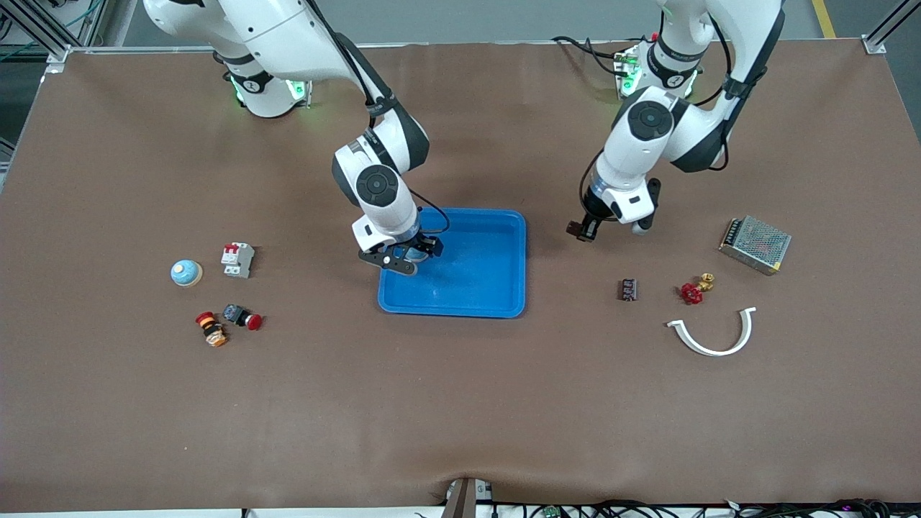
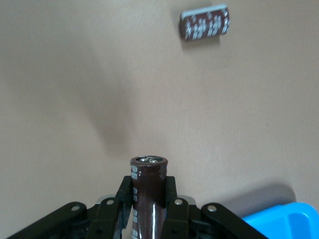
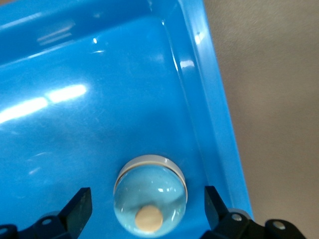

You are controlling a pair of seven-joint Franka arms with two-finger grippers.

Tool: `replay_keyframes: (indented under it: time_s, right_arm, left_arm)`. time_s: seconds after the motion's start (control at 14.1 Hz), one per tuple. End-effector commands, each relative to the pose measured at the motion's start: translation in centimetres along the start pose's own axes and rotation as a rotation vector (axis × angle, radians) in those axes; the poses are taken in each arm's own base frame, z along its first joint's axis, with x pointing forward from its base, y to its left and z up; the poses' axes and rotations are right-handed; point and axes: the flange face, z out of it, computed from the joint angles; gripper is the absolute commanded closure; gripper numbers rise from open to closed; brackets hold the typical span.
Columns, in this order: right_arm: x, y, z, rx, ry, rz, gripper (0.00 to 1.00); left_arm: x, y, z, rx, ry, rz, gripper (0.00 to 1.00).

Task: Place electrolytic capacitor and blue bell in tray
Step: 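Release the bell in the tray with the right gripper while the left gripper lifts, then grasp the second bell with the right gripper while the left gripper carries capacitor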

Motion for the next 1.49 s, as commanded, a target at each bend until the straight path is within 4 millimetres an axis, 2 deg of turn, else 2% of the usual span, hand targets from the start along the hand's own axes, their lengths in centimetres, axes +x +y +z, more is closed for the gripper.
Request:
replay_keyframes:
  time_s: [0.0,0.14,0.28,0.36,0.43,0.5,0.64,0.78,0.85,0.92,1.14,1.28,1.42]
  right_arm:
    - [0.3,1.3,-7.1,-0.012,-0.017,-0.005,0.0]
    - [1.5,4.4,-12.5,-0.104,-0.017,-0.126,0.0]
    - [2.9,8.7,-17.3,-0.176,-0.03,-0.249,0.0]
    - [4.1,11.8,-19.6,-0.171,-0.032,-0.285,0.0]
    - [5.1,15.1,-21.1,-0.149,-0.038,-0.33,0.0]
    - [6.6,18.8,-22.3,-0.122,-0.045,-0.384,0.0]
    - [10.9,27.4,-23.5,-0.083,-0.059,-0.466,0.0]
    - [14.6,33.8,-23.5,-0.064,-0.044,-0.533,0.0]
    - [16.3,36.8,-22.4,-0.061,-0.034,-0.551,0.0]
    - [17.7,38.7,-21.0,-0.067,-0.026,-0.585,0.0]
    - [20.8,42.0,-15.7,-0.096,-0.024,-0.626,0.0]
    - [22.2,44.0,-12.7,-0.103,-0.025,-0.65,0.0]
    - [23.0,44.2,-10.1,-0.12,-0.014,-0.652,0.0]
  left_arm:
    - [-3.4,1.2,-1.1,0.025,0.01,-0.068,1.0]
    - [-6.1,1.3,-1.0,0.041,0.012,-0.098,1.0]
    - [-8.2,2.0,-0.4,0.04,0.035,-0.139,1.0]
    - [-9.4,2.5,0.2,0.047,0.053,-0.158,1.0]
    - [-10.3,3.2,0.8,0.056,0.069,-0.181,1.0]
    - [-10.9,3.8,1.6,0.07,0.082,-0.197,1.0]
    - [-12.7,4.3,2.7,0.091,0.082,-0.222,1.0]
    - [-14.0,3.7,3.7,0.106,0.083,-0.23,1.0]
    - [-14.6,3.8,3.9,0.098,0.085,-0.244,1.0]
    - [-15.1,4.0,4.2,0.094,0.085,-0.26,1.0]
    - [-17.3,3.7,5.3,0.1,0.077,-0.277,1.0]
    - [-18.2,3.8,5.9,0.102,0.076,-0.291,1.0]
    - [-18.8,3.3,7.1,0.102,0.103,-0.291,1.0]
